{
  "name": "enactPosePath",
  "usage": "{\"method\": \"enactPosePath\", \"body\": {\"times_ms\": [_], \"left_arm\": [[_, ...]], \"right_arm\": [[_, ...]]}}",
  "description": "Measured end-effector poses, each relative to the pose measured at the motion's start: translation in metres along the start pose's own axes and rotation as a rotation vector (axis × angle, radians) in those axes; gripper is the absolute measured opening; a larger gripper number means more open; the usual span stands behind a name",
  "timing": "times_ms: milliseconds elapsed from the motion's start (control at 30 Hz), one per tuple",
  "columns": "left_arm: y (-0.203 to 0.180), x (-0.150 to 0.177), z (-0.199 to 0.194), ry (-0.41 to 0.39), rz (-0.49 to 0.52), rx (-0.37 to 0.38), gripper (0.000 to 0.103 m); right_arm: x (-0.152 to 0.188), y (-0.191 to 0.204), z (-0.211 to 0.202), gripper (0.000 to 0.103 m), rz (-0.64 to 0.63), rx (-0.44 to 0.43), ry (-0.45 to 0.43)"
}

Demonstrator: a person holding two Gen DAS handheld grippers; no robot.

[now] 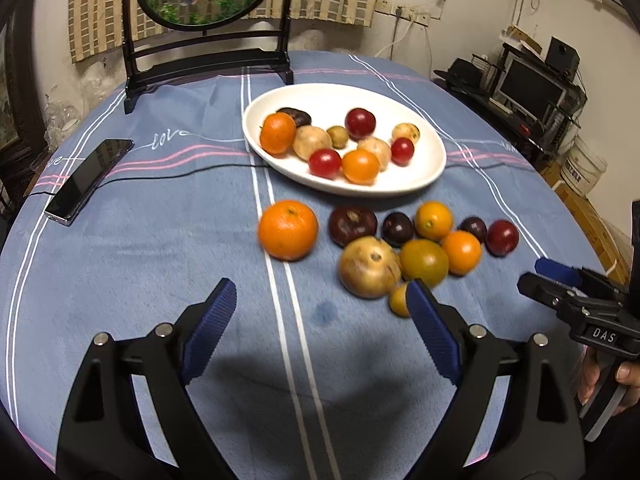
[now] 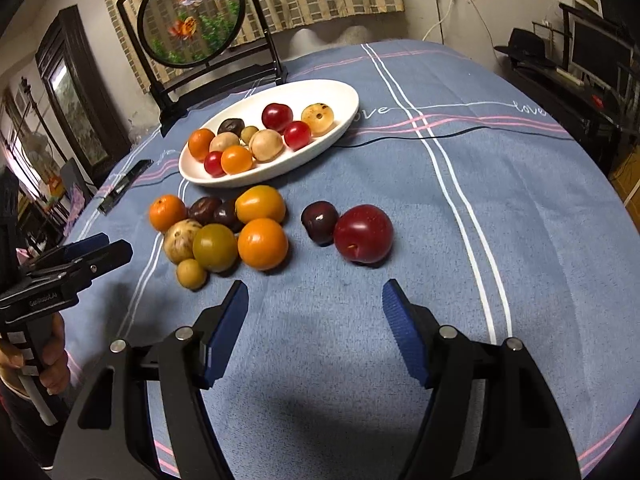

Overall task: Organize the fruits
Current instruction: 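Withdraw both open tools back to the fruit cluster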

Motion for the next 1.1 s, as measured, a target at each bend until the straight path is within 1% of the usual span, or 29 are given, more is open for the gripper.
{"method": "enactPosePath", "body": {"times_ms": [200, 333, 467, 567, 633, 767, 967, 1033, 1067, 1100], "left_arm": [[-0.007, 0.016, 0.006, 0.027, 0.056, 0.003, 0.089], [0.001, 0.021, 0.01, 0.043, 0.041, 0.008, 0.089], [0.008, 0.021, 0.015, 0.052, 0.033, 0.007, 0.09], [0.008, 0.023, 0.021, 0.067, 0.024, 0.026, 0.09], [0.008, 0.025, 0.025, 0.078, 0.023, 0.034, 0.09], [0.006, 0.028, 0.032, 0.1, 0.026, 0.053, 0.09], [0.007, 0.026, 0.035, 0.109, 0.023, 0.069, 0.09], [0.007, 0.024, 0.036, 0.113, 0.023, 0.067, 0.09], [0.007, 0.023, 0.037, 0.114, 0.024, 0.068, 0.09], [0.005, 0.022, 0.038, 0.116, 0.026, 0.072, 0.09]], "right_arm": [[0.002, 0.009, 0.009, 0.07, -0.06, 0.025, 0.015], [0.003, 0.017, 0.017, 0.07, -0.123, 0.05, 0.027], [0.005, 0.027, 0.03, 0.07, -0.17, 0.055, 0.071], [0.003, 0.034, 0.038, 0.07, -0.213, 0.067, 0.094], [0.001, 0.039, 0.045, 0.067, -0.259, 0.085, 0.105], [-0.006, 0.041, 0.057, 0.051, -0.272, 0.086, 0.127], [-0.019, 0.045, 0.068, 0.051, -0.279, 0.09, 0.12], [-0.021, 0.045, 0.072, 0.045, -0.28, 0.087, 0.122], [-0.02, 0.046, 0.074, 0.038, -0.277, 0.071, 0.13], [-0.021, 0.046, 0.073, 0.038, -0.276, 0.072, 0.127]]}}
Point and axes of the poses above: each gripper's, at about its wrist camera, not at the fingertips, and z roughly the way its jaws point, y to its left, x to its underside, the point moved 8 cm from there along z, roughly the way its jaws point, and after that the axes turned 3 degrees about -x, right-handed, at the moved point
